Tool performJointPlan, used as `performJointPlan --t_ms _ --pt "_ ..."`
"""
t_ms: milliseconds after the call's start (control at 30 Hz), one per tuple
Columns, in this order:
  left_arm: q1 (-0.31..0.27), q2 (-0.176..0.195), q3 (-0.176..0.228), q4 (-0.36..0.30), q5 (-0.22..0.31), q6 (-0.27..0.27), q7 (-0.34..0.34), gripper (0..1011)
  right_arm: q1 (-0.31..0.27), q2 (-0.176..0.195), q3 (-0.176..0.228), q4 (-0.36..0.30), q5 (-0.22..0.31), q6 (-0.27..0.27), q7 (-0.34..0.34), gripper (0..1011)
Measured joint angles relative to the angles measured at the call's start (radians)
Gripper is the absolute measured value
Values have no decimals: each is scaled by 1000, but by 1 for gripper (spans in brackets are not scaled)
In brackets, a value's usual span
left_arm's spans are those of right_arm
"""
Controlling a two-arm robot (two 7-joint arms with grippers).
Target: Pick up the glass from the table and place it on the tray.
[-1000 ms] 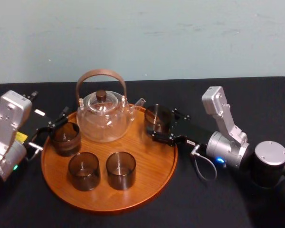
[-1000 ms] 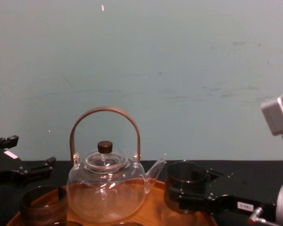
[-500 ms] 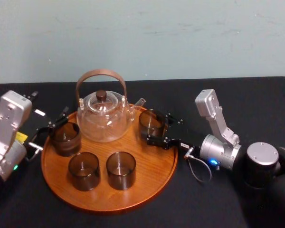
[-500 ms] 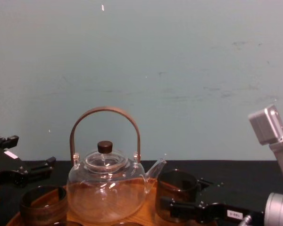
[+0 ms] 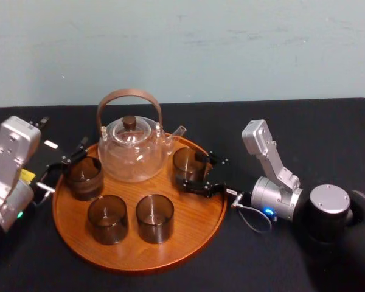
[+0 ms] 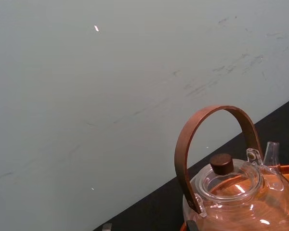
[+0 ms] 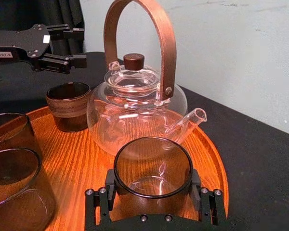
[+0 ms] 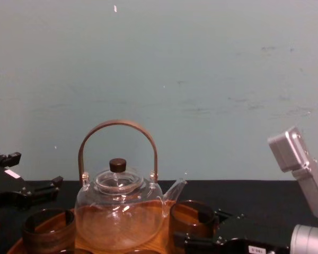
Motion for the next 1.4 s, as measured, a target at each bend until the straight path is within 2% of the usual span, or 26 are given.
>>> performJointPlan --t_ms 967,1167,1400 --pt "0 0 0 0 0 0 0 1001 0 0 1 1 0 2 -2 903" --pt "0 0 0 0 0 0 0 1001 0 0 1 0 0 2 -2 1002" --pt "0 0 0 0 0 0 0 1001 0 0 1 0 0 2 -2 1002"
